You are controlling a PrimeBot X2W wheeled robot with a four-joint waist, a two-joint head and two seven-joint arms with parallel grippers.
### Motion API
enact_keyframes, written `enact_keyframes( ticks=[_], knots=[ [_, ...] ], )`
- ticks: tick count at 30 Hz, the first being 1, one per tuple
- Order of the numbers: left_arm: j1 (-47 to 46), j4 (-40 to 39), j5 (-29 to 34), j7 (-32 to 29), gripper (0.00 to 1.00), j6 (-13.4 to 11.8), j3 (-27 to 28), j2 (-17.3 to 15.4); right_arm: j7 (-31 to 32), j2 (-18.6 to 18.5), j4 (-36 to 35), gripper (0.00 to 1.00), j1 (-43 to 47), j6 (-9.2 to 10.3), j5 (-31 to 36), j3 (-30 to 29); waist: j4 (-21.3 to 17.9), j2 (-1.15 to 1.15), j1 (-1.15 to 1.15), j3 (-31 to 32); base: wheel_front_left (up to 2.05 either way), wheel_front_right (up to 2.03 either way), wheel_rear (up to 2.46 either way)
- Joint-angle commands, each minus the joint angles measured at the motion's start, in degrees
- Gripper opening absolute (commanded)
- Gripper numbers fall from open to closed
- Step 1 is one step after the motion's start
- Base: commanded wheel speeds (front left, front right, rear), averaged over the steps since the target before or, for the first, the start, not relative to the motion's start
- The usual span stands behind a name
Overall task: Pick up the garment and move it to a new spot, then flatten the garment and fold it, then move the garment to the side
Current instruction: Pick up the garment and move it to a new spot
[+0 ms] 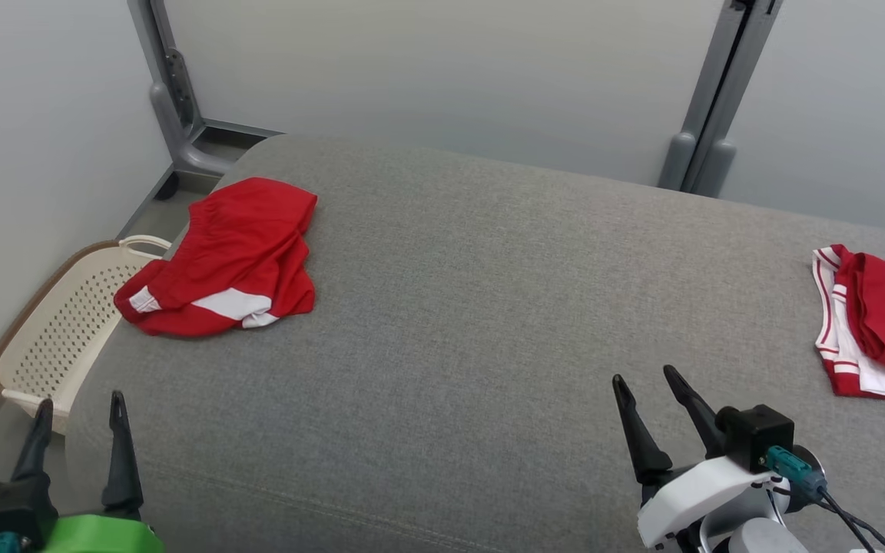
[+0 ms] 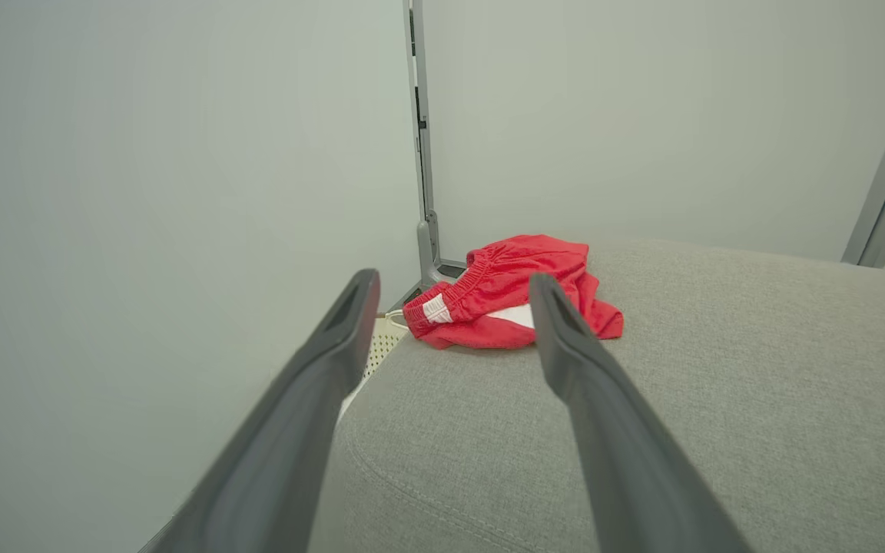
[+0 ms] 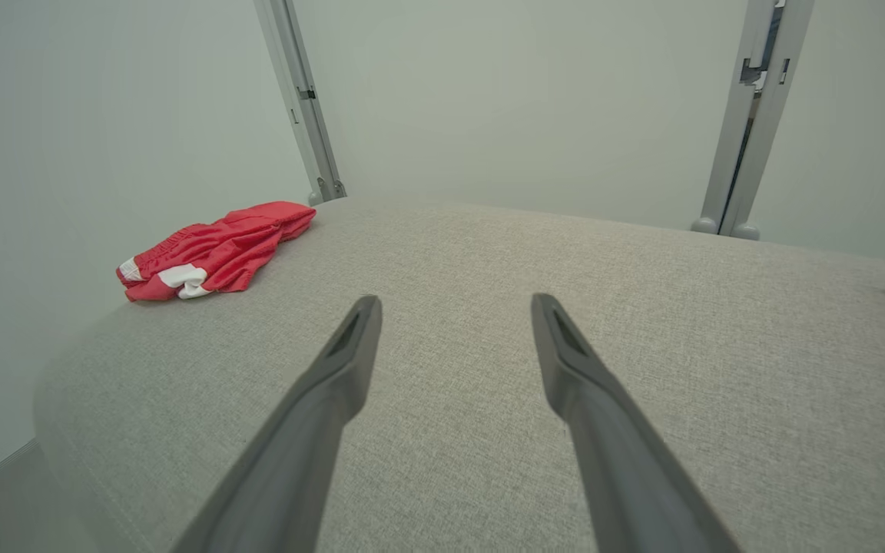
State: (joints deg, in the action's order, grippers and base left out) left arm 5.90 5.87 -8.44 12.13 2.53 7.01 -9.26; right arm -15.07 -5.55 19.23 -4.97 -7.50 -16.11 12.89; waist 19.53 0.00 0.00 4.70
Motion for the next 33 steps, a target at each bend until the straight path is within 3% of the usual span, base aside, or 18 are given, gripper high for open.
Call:
enact_keyframes(
  ticks=[1, 15, 33],
  knots=[
    [-1.8, -0.2, 0.0, -0.4, 1.00, 0.4, -0.1, -0.8, -0.2, -0.4, 0.1, 1.00, -0.5, 0.02, -0.1, 0.1, -1.3, 0.00, 0.00, -0.4, 0.00, 0.00, 0.00],
    [-14.3, 2.4, -2.8, -4.2, 1.00, 2.5, 0.7, -6.9, -0.2, -1.6, 0.2, 1.00, -2.9, 0.02, 0.1, 1.5, -7.6, 0.00, 0.00, -3.7, 0.00, 0.00, 0.00],
    [-30.7, 20.8, -10.7, -3.9, 1.00, 4.9, -1.1, -15.8, -0.2, -2.8, -0.7, 1.00, -7.6, 0.02, 1.3, 2.0, -15.7, 0.00, 0.00, -12.1, 0.00, 0.00, 0.00]
  ],
)
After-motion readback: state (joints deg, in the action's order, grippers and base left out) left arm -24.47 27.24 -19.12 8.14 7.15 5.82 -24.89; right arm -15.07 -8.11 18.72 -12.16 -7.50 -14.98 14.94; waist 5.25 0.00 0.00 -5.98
